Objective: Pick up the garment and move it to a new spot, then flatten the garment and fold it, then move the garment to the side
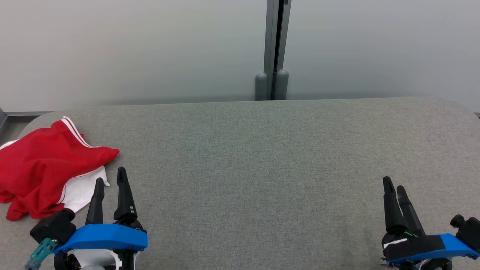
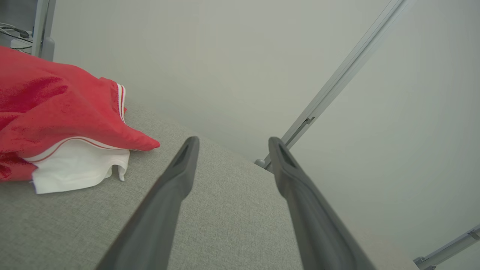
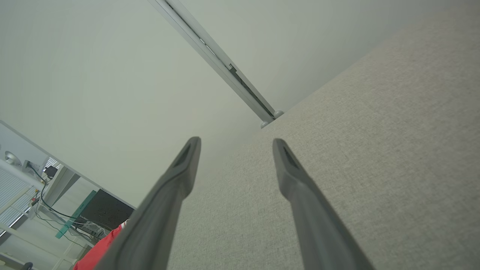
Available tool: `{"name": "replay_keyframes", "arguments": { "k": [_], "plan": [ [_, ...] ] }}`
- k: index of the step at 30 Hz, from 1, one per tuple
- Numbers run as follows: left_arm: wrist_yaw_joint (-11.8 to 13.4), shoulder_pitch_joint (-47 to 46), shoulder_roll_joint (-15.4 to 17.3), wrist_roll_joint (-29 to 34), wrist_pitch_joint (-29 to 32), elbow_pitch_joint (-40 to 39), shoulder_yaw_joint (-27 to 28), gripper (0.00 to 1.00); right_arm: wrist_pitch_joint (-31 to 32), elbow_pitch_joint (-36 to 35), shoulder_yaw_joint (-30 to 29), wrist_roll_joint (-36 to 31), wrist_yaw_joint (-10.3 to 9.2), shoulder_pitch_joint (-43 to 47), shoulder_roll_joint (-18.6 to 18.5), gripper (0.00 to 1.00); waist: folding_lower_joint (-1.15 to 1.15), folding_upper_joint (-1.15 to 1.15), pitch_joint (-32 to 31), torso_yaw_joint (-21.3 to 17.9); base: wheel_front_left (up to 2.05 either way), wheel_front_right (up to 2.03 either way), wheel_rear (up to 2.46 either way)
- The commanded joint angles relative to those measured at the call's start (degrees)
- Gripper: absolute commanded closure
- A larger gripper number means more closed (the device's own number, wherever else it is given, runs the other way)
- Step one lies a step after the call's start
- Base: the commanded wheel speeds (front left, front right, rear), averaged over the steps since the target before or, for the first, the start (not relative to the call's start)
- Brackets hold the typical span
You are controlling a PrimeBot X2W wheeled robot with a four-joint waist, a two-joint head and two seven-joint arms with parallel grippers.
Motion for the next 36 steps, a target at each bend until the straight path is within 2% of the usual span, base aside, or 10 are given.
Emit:
{"name": "replay_keyframes", "arguments": {
  "k": [1, 17, 36],
  "plan": [
    [0.1, -1.1, 0.3, 1.9, -0.6, -0.6, -0.1, 0.00, -0.6, -0.8, 0.2, -1.8, 0.11, -0.1, -0.5, 0.00, 0.00, 0.00, 0.0, 0.0, 0.00, 0.00, 0.00],
    [0.5, -1.5, 1.2, 10.0, -2.7, 1.1, -1.5, 0.00, -2.9, -0.7, 0.9, -11.0, 0.13, 0.5, -0.5, 0.00, 0.00, 0.00, -0.1, 0.2, 0.00, 0.00, 0.00],
    [3.3, -0.4, 1.9, 18.6, -0.3, -1.3, -3.2, 0.00, -5.2, 0.5, 1.6, -22.2, 0.14, 0.7, -0.6, 0.00, 0.00, 0.00, -0.3, 0.3, 0.00, 0.00, 0.00]
  ]
}}
